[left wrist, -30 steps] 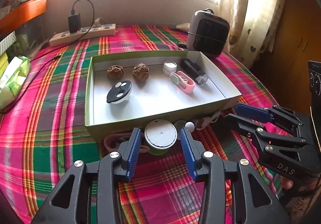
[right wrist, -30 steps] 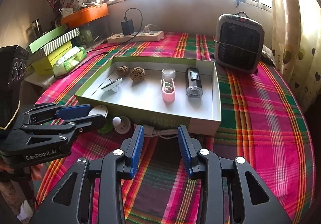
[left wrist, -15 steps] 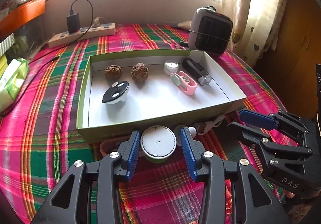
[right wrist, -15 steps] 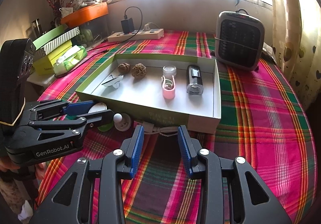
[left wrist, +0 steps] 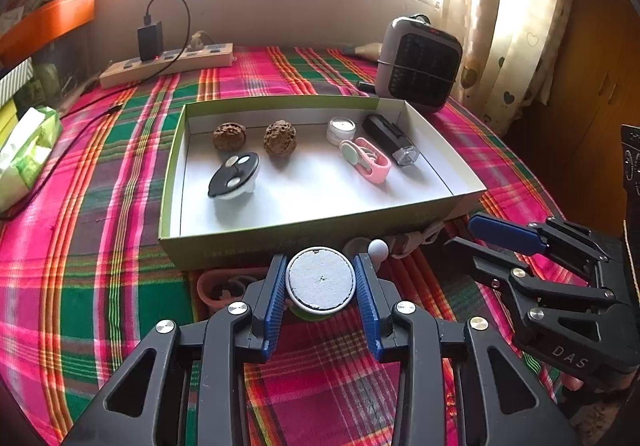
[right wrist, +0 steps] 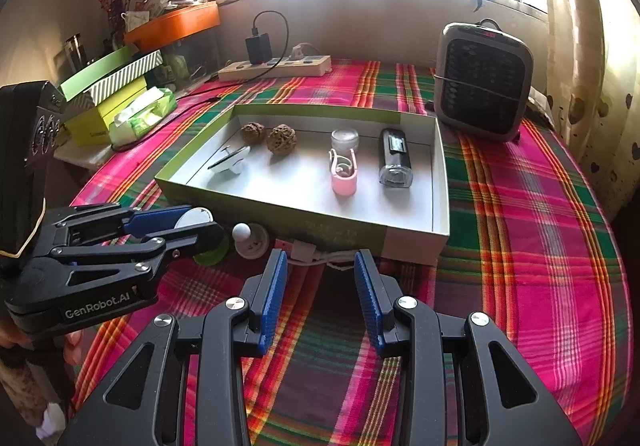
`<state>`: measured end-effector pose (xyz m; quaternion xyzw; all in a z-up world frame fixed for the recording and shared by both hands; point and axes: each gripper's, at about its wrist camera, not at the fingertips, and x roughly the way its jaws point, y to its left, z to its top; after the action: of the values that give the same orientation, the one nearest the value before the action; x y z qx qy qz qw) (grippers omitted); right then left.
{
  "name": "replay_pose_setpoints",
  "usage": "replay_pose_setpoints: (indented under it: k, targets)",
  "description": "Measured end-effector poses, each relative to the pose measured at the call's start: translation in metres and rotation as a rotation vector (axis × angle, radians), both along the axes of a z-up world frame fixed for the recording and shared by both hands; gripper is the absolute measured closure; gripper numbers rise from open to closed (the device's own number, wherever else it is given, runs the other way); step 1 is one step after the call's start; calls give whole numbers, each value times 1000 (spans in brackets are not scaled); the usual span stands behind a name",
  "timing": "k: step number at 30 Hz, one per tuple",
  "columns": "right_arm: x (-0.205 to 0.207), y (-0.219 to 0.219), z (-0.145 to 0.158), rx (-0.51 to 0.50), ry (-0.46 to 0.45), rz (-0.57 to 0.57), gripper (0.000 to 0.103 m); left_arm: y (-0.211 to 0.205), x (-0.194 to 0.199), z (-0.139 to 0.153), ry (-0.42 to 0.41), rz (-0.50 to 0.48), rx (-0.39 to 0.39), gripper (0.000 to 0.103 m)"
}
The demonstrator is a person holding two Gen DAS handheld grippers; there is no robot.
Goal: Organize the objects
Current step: 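Grasp the white-lidded green container with the left tool while the right approaches the white ball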
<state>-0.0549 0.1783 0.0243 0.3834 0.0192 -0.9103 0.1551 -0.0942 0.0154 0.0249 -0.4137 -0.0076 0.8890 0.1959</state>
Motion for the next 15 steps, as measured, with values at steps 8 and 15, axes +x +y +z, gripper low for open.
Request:
replay_pose_setpoints:
  k: [8, 15]
  targets:
    - [2, -10, 0, 9, 2, 27, 66, -8, 16, 4, -1, -6, 34, 71]
    - [2, -20, -1, 20, -2, 52, 66, -17, 29, 6, 2, 4, 42, 71]
